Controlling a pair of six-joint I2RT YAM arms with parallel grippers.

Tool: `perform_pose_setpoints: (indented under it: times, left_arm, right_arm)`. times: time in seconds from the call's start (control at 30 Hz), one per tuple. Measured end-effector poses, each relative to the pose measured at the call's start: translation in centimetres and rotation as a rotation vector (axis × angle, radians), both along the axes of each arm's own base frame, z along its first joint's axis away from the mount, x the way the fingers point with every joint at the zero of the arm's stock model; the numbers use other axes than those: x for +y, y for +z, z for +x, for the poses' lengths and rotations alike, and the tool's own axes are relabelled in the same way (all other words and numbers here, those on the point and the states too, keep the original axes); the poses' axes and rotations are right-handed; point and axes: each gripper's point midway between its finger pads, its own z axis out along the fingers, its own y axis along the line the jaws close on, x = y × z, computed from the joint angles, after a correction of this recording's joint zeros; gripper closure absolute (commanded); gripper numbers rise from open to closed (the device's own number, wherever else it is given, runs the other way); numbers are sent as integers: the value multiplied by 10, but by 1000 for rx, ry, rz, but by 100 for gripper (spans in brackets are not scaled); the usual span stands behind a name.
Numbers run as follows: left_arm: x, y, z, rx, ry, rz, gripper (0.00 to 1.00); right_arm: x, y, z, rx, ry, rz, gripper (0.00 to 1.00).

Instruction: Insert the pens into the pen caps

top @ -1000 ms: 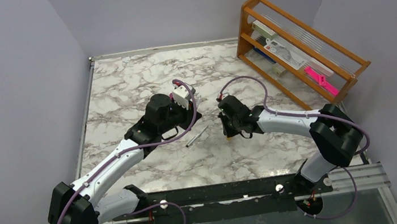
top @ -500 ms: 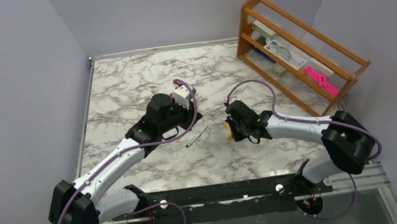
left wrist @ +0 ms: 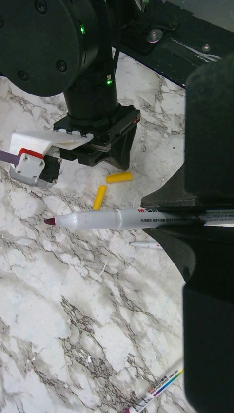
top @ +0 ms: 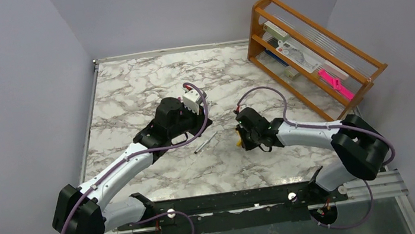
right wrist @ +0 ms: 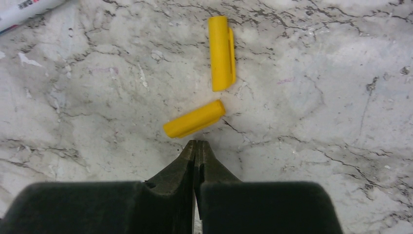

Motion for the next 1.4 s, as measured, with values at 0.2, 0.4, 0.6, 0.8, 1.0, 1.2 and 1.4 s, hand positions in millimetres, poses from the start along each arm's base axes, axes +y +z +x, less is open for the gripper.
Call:
perform_pose_setpoints:
  times: [0.2,0.4,0.6,0.8,1.0,1.2,1.4]
  left_arm:
    - [0,0,0,0,0,0,100]
    - [0,0,0,1,0,1,100]
    - [1,-1,0,1,-1,7,100]
    - [1,-3,0,0,-4,14,100]
    - [2,-9,-1,15,-4,30,100]
    - [3,-12,-1,23,-4,37,100]
    - [2,-18,-1,38,-4,49,100]
  right_arm:
    - [11,0,1,12,13,37,98]
    - [20,0,8,11,17,45,98]
    - [26,0,14,6,19,50,98]
    - [33,1,23,-2,28,47,98]
    - [26,1,33,-12,11,36,98]
    - [19,2,41,-23,0,25,98]
    - [24,21,49,-69,10,56,95]
